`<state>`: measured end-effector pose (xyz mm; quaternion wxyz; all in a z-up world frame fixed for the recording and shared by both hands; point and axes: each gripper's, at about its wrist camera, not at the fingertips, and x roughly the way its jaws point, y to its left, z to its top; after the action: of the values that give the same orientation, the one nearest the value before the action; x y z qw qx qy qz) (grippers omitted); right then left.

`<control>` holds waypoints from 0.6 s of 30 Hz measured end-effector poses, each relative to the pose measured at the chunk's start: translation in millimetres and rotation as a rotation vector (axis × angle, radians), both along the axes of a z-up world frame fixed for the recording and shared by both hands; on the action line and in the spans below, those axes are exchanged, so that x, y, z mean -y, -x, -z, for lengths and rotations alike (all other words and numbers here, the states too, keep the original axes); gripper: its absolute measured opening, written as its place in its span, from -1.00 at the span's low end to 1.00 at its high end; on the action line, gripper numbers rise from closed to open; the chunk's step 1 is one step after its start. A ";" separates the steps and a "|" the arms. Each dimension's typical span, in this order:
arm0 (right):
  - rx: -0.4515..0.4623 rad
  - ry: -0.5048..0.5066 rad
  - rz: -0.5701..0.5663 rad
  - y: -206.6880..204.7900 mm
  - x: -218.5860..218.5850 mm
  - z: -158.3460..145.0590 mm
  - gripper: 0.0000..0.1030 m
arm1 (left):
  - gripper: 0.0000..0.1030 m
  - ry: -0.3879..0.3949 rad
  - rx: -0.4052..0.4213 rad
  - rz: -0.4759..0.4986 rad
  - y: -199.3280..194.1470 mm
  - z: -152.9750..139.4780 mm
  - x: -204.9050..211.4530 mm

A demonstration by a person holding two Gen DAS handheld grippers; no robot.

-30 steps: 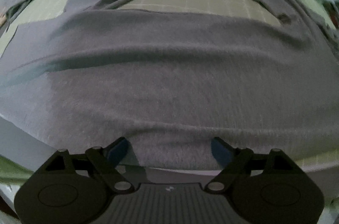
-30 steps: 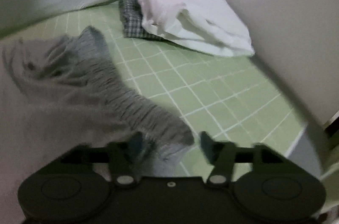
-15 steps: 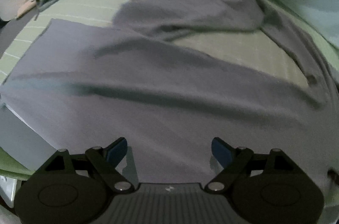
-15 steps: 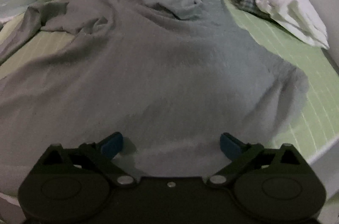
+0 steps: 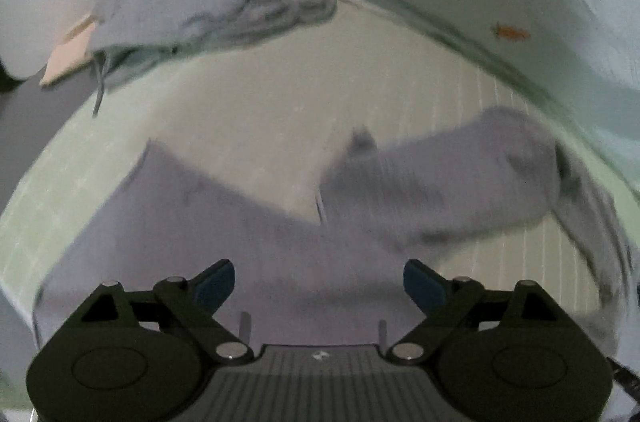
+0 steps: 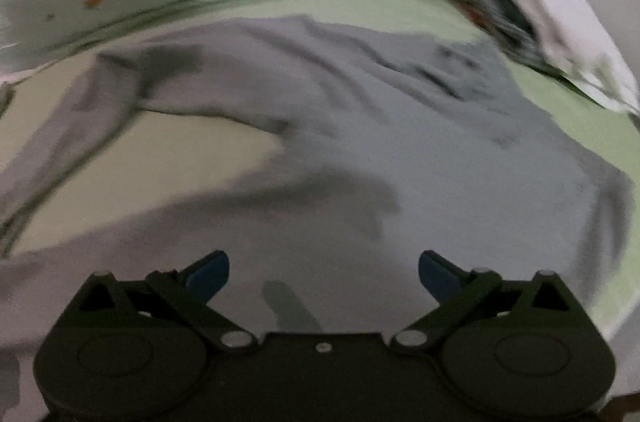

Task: Fold clothes

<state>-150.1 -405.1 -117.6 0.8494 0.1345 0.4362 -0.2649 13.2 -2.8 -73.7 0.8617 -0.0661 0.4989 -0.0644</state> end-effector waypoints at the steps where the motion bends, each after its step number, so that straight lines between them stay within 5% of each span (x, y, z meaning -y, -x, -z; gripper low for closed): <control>1: 0.009 0.000 -0.007 -12.1 -9.4 0.2 0.98 | 0.59 0.011 0.008 0.005 -12.3 -0.7 -3.4; 4: 0.015 -0.011 -0.008 -46.9 -30.8 7.5 0.98 | 0.12 0.051 0.008 0.028 -50.4 2.2 -9.5; 6: -0.016 -0.023 0.017 -73.1 -40.1 16.2 0.98 | -0.39 0.086 -0.013 0.052 -77.0 8.9 -10.1; 10: -0.057 -0.019 0.020 -115.3 -57.4 25.5 0.98 | -0.37 0.156 -0.058 0.146 -128.0 32.7 -1.6; 16: -0.139 0.050 0.027 -140.7 -66.8 26.6 0.98 | -0.41 0.146 -0.128 0.236 -171.5 69.6 23.6; 17: -0.159 0.057 0.024 -141.1 -68.5 28.2 0.98 | -0.45 0.150 -0.109 0.239 -174.0 69.4 23.2; 18: -0.177 0.064 0.022 -141.5 -70.0 29.7 0.98 | -0.82 0.137 -0.107 0.229 -177.4 70.4 22.1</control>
<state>-8.7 -335.1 -147.3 0.8084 0.0883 0.4993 -0.2990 190.6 -24.9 -144.1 0.8143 -0.0706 0.5431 -0.1923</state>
